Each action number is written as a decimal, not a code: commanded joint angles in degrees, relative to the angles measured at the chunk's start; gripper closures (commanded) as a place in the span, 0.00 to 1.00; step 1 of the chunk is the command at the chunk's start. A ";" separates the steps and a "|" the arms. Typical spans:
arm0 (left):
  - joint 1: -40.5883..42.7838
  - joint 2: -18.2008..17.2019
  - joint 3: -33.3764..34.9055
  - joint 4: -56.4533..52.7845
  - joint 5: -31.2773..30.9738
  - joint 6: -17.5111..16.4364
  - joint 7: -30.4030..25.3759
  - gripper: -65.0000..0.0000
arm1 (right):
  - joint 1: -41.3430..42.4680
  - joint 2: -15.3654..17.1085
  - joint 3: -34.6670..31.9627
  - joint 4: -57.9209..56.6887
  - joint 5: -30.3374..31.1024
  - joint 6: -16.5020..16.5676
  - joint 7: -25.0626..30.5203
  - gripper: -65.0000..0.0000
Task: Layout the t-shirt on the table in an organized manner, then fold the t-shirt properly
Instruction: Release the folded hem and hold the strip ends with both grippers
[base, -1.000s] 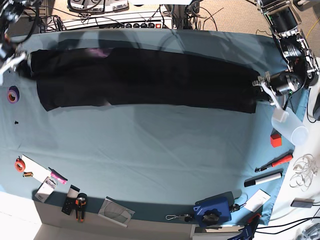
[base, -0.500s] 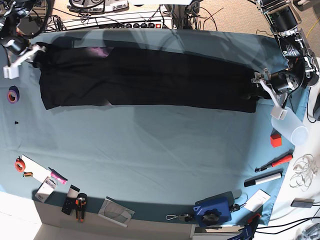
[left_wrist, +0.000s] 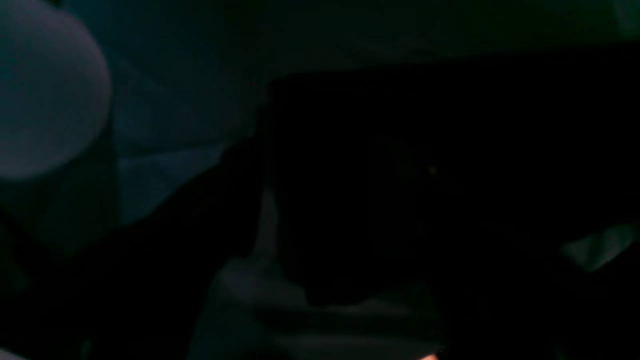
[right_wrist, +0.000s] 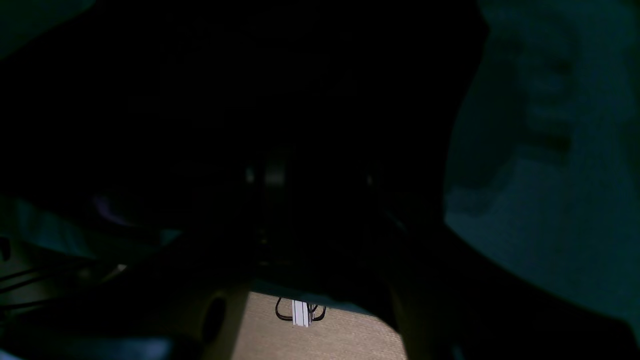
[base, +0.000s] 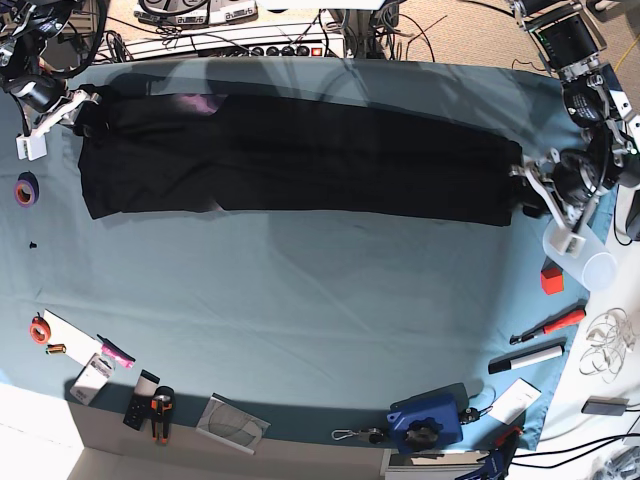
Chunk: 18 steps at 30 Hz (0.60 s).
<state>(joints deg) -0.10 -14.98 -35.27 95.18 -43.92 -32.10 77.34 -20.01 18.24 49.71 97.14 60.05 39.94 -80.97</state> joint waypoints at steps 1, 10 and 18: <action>-0.68 -0.48 -0.09 0.61 0.09 0.17 -0.87 0.47 | 0.02 1.31 0.35 0.90 1.20 0.06 0.97 0.72; -0.50 3.17 3.89 0.35 7.85 1.53 -2.34 0.47 | 0.02 1.31 0.35 0.90 1.20 0.06 0.97 0.72; 1.86 3.58 11.37 -0.72 18.21 9.86 -3.85 0.47 | 0.02 1.31 0.35 0.90 1.16 0.06 0.97 0.72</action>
<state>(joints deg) 1.23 -11.49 -24.25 94.83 -26.17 -22.44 70.48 -20.01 18.24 49.71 97.14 60.05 39.94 -80.97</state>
